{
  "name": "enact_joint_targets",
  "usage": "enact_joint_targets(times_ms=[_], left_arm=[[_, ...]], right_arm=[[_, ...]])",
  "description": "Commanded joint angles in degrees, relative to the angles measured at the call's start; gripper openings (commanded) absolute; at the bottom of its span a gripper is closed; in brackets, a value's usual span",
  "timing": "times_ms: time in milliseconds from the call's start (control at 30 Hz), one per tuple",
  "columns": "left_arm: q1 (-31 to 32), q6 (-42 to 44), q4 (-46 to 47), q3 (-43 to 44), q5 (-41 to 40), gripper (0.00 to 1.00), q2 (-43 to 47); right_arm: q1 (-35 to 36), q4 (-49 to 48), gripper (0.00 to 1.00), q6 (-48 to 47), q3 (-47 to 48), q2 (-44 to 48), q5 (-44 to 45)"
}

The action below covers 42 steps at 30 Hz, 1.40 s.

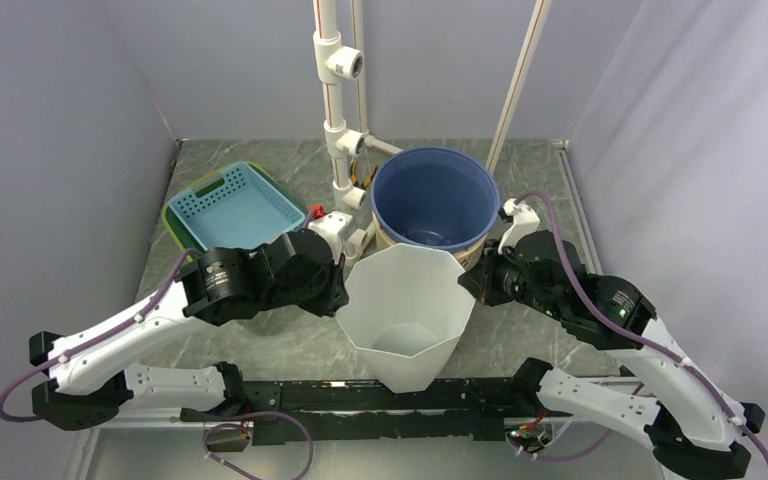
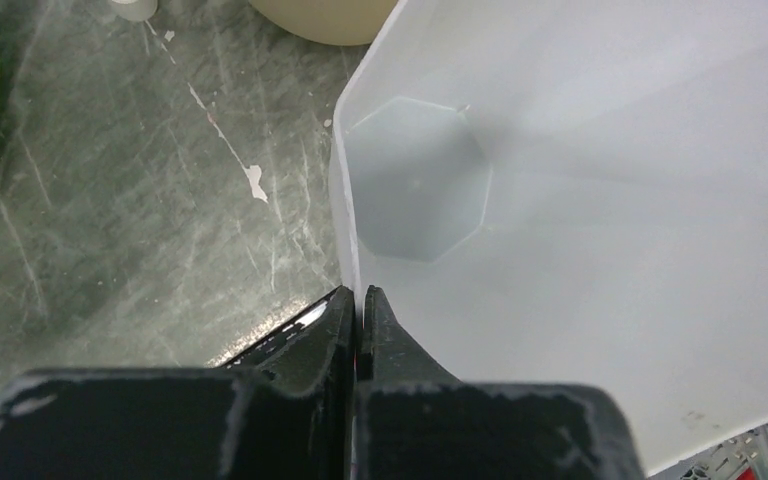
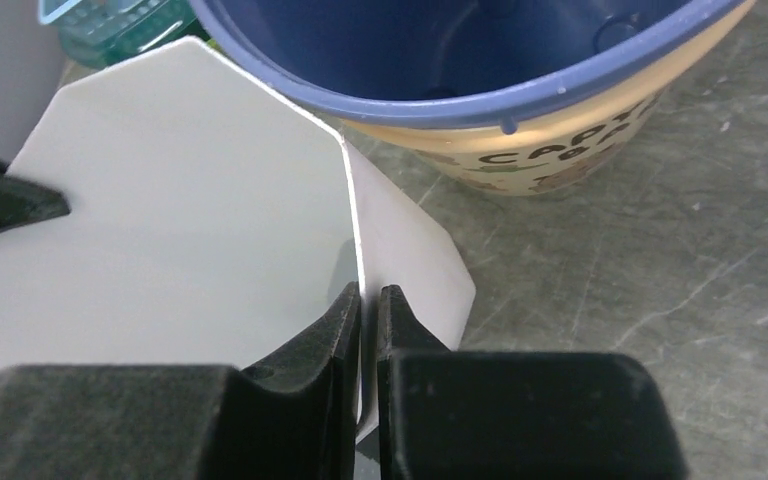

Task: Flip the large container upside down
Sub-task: Move the container to the center of the board.

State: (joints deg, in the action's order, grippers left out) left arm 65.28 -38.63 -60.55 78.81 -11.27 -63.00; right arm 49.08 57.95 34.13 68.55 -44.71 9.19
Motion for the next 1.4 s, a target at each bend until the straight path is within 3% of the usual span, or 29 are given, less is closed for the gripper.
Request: enact_joint_targets(times_ms=[0,200,667,833,1000,1133,1233,1367], left_arm=[[0.4,2.28,6.61,-1.08,-0.56,0.03,-0.06],[0.38,5.76,12.71,1.46,-5.46,0.03,-5.9],[0.25,12.59,22.51,3.32,-10.79,0.03,-13.1],[-2.18,12.26,23.16,3.15,-9.42,0.03,-14.71],[-2.59,10.26,22.25,0.16,-6.71,0.03,-11.0],[-2.61,8.06,24.23,-5.4,-3.21,0.03,-6.12],[-2.61,6.6,24.67,-8.31,-1.2,0.03,-3.98],[-2.61,4.19,22.88,-9.92,-2.33,0.03,-2.1]], right_arm=[[-0.04,-3.42,0.07,0.82,-0.86,-2.29,10.05],[-0.08,-9.04,0.02,-2.57,-1.55,-2.71,22.28],[-1.14,-17.21,0.0,-6.52,-6.84,-1.17,36.3],[-5.83,-19.02,0.0,-7.49,-7.79,-3.12,31.52],[-8.08,-15.18,0.04,-6.39,-5.98,-1.98,18.89],[-8.12,-13.1,0.17,-5.14,-5.19,0.74,6.89],[-8.11,-15.24,0.4,-5.51,-6.16,2.4,-3.1],[-8.1,-16.33,0.49,-4.24,-6.57,3.69,-5.63]])
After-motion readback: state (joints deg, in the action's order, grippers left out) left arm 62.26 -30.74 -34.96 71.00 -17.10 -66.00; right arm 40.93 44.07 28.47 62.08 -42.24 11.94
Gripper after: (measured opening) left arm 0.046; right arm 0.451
